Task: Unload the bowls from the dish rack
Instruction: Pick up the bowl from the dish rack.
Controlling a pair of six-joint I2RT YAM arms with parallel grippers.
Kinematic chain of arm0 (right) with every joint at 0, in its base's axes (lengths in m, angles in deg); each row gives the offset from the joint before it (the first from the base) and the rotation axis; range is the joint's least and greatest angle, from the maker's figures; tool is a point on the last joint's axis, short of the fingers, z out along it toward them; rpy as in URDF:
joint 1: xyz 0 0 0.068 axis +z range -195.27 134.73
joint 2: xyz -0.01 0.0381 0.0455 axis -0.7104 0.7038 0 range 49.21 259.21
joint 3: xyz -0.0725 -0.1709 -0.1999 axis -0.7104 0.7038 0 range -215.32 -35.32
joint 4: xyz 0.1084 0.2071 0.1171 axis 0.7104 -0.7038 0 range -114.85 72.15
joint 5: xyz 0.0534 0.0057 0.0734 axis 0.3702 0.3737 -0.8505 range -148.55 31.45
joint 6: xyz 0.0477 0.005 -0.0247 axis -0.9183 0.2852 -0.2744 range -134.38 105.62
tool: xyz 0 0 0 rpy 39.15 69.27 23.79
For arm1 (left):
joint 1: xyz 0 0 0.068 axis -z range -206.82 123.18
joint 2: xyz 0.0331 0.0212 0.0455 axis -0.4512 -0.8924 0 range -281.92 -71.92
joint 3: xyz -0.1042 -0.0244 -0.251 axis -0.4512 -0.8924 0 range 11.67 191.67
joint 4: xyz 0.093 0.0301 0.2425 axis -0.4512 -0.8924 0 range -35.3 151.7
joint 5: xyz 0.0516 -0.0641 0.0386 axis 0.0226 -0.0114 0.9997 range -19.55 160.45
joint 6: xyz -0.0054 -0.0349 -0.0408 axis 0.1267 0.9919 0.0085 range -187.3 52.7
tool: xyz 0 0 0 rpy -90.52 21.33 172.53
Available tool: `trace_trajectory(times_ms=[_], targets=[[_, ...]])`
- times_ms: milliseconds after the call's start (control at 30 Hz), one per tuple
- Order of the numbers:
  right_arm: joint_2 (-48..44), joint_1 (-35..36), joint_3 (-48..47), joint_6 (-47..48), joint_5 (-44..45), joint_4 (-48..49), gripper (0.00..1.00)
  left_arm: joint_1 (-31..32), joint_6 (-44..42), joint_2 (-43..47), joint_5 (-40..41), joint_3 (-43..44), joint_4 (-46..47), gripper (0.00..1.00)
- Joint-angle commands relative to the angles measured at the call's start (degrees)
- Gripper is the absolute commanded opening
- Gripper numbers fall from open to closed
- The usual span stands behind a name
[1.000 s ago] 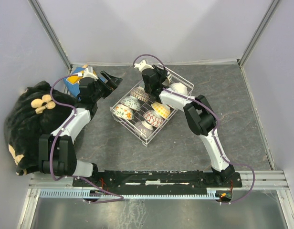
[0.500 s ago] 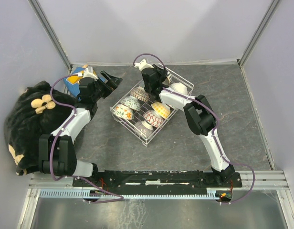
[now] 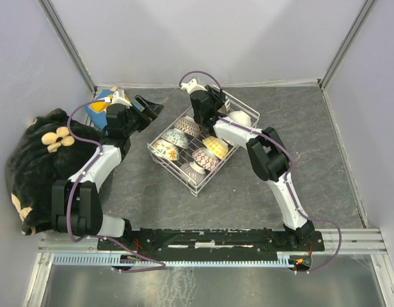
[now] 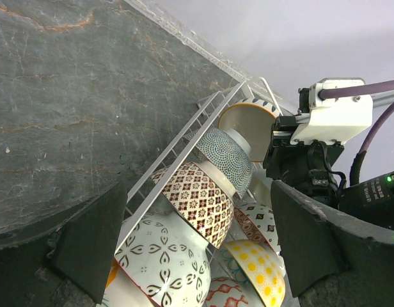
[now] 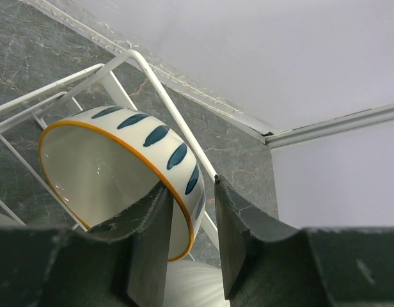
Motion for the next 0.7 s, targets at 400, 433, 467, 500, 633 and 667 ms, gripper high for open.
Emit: trace_trajectory(times_ms=[400, 433, 467, 500, 633, 667], targets=[[0.42, -1.70, -3.96, -2.10, 1.60, 1.97, 0.38, 0.35, 1.28, -0.37, -2.06, -0.28, 3.38, 0.99], [0.48, -1.70, -4.00, -2.16, 1.60, 1.97, 0.38, 0.35, 1.28, -0.43, -2.06, -0.29, 3.42, 0.99], [0.47, -1.68, -3.97, -2.18, 1.60, 1.93, 0.37, 0.30, 1.28, -0.50, -2.02, -0.25, 3.42, 0.99], [0.42, -1.67, -4.04, -2.25, 1.52, 1.89, 0.37, 0.33, 1.28, -0.55, -2.07, -0.18, 3.42, 0.99], [0.42, -1.69, -4.01, -2.24, 1.51, 1.85, 0.35, 0.34, 1.28, -0.69, -2.15, -0.09, 3.42, 0.99], [0.55, -1.70, -3.97, -2.17, 1.51, 1.83, 0.35, 0.34, 1.28, -0.70, -2.15, -0.07, 3.42, 0.99]])
